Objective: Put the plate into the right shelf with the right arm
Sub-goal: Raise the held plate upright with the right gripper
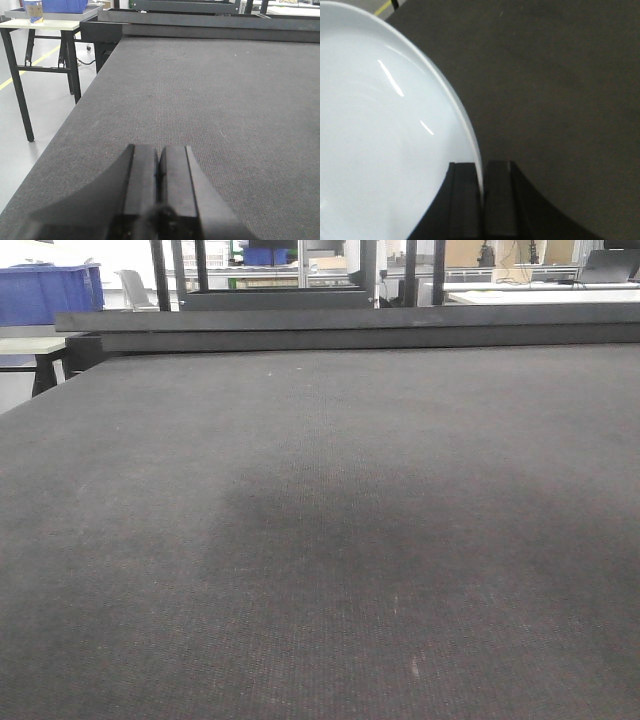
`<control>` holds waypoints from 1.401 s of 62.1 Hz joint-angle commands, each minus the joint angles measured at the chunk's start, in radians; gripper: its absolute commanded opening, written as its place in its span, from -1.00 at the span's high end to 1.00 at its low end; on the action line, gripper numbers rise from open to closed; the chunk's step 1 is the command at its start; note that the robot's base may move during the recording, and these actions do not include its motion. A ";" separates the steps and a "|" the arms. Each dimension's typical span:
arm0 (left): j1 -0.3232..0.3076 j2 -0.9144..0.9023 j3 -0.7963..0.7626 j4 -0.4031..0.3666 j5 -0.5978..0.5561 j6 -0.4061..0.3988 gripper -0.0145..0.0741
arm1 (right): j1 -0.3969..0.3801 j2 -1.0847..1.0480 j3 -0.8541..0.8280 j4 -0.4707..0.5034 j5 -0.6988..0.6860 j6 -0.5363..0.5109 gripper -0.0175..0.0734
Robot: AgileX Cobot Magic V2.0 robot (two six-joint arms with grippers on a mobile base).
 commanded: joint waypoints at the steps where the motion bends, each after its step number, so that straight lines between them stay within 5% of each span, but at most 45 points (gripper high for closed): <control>1: 0.001 -0.006 0.010 -0.006 -0.085 -0.003 0.78 | -0.002 -0.106 0.022 -0.081 -0.124 0.046 0.48; 16: 0.001 -0.006 0.010 -0.006 -0.085 -0.003 0.78 | -0.002 -0.388 0.125 -0.169 -0.163 0.059 0.48; 38: 0.001 -0.006 0.010 -0.006 -0.085 -0.003 0.78 | -0.002 -0.691 0.275 -0.171 -0.297 0.059 0.48; 49: 0.001 -0.006 0.010 -0.006 -0.085 -0.003 0.78 | -0.002 -0.720 0.344 -0.171 -0.399 0.059 0.49; 87: 0.001 -0.006 0.010 -0.006 -0.085 -0.003 0.78 | -0.002 -0.720 0.417 -0.169 -0.392 0.059 0.49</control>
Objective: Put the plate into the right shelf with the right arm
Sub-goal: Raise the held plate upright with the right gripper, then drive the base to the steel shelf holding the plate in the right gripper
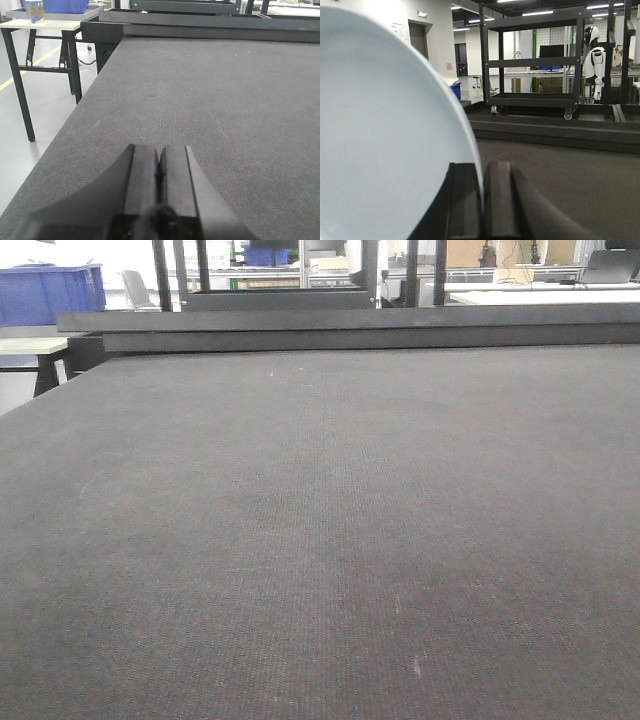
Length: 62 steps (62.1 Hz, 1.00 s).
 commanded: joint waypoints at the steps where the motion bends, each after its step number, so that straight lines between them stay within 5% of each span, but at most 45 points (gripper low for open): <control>1: 0.001 -0.006 0.010 -0.006 -0.085 -0.003 0.78 | -0.002 0.017 -0.023 -0.015 -0.098 0.001 0.49; 62: 0.001 -0.006 0.010 -0.006 -0.085 -0.003 0.78 | -0.002 0.017 -0.023 -0.015 -0.098 0.001 0.49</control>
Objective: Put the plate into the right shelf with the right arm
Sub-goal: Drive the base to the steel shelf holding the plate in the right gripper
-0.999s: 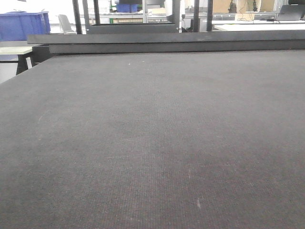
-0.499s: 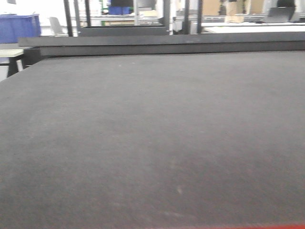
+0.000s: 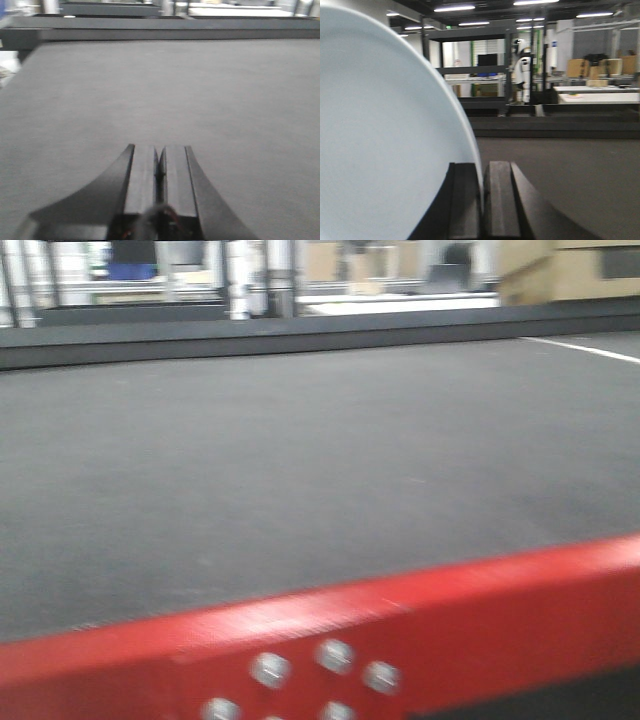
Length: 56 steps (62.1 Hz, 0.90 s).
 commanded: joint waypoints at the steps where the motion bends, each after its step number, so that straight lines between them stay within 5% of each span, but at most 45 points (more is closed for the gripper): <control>1: 0.001 -0.006 0.010 -0.006 -0.085 -0.003 0.78 | -0.002 0.017 -0.023 -0.015 -0.097 0.001 0.49; 56: 0.001 -0.006 0.010 -0.006 -0.085 -0.003 0.78 | -0.002 0.017 -0.023 -0.015 -0.097 0.001 0.49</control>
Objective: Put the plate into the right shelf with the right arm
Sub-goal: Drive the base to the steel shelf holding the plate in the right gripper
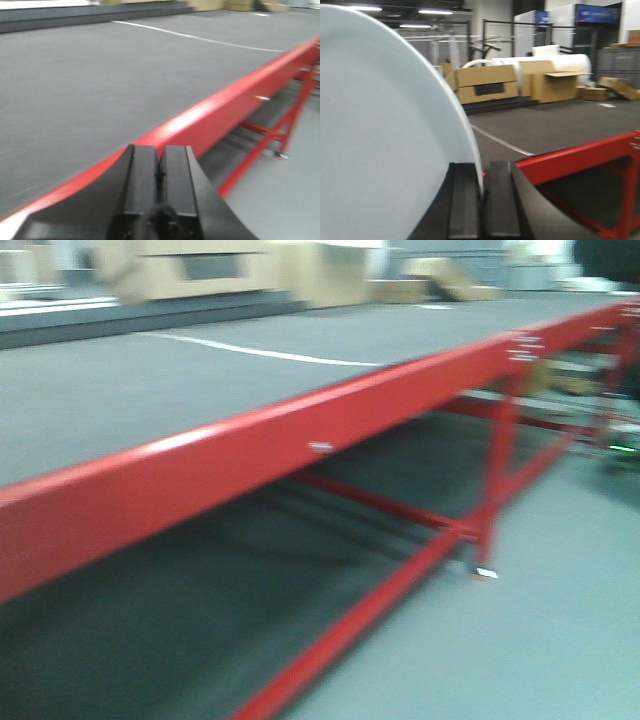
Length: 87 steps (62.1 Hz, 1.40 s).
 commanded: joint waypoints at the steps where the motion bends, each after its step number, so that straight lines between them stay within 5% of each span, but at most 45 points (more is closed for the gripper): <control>1: 0.001 -0.006 0.010 -0.006 -0.085 -0.003 0.78 | -0.002 0.017 -0.023 -0.015 -0.097 0.000 0.49; 87: 0.001 -0.006 0.010 -0.006 -0.085 -0.003 0.78 | -0.002 0.017 -0.023 -0.016 -0.098 0.000 0.49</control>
